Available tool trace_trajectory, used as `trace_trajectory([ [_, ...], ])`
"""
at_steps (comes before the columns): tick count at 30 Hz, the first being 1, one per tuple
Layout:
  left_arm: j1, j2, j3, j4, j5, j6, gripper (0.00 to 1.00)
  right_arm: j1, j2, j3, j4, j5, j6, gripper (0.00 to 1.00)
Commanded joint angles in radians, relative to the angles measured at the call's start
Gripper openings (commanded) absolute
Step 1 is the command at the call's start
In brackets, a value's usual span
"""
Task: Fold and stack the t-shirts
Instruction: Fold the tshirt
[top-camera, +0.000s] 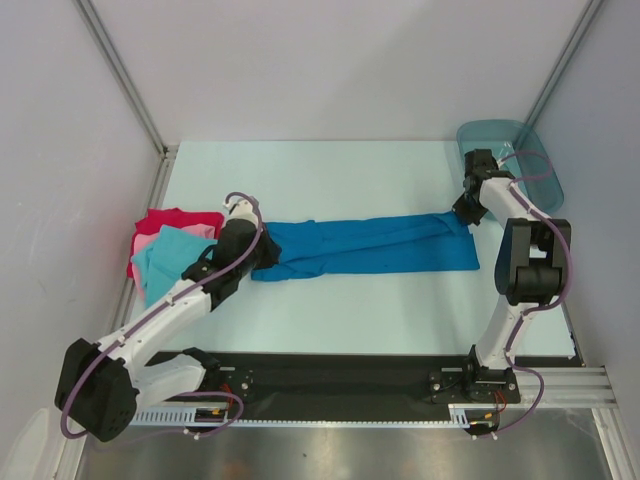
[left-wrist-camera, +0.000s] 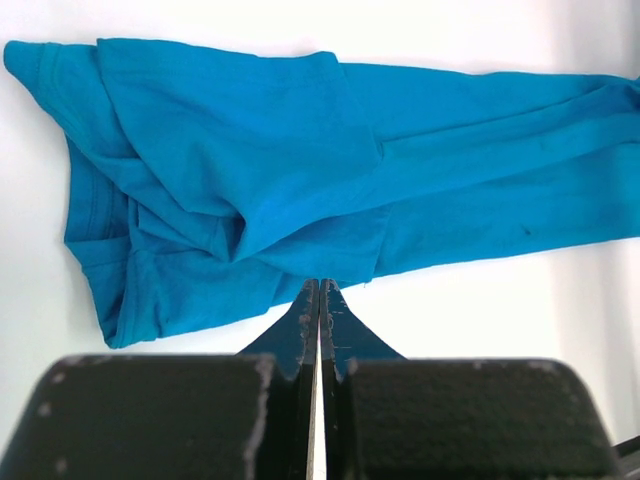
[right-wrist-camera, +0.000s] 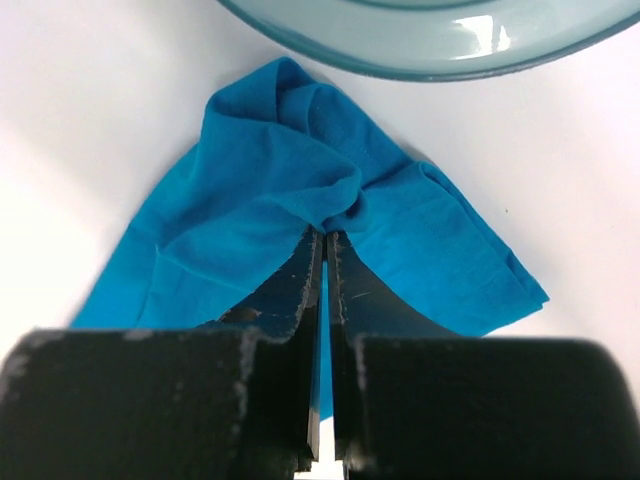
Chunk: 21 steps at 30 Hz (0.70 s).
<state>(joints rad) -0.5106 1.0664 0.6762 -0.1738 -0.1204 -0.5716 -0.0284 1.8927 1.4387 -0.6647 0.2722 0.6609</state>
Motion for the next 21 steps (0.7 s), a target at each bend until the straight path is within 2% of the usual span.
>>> trace_trajectory([
  [1, -0.016, 0.009, 0.039, 0.039, 0.007, -0.007, 0.01, -0.002, -0.03, 0.038, -0.03, -0.019, -0.018, 0.0],
  [14, -0.026, 0.017, 0.039, 0.042, -0.001, -0.011, 0.0, -0.013, -0.056, 0.15, -0.127, -0.056, -0.018, 0.0],
  [21, -0.032, 0.012, 0.034, 0.042, -0.005, -0.011, 0.0, -0.024, -0.029, 0.186, -0.173, -0.137, -0.03, 0.08],
])
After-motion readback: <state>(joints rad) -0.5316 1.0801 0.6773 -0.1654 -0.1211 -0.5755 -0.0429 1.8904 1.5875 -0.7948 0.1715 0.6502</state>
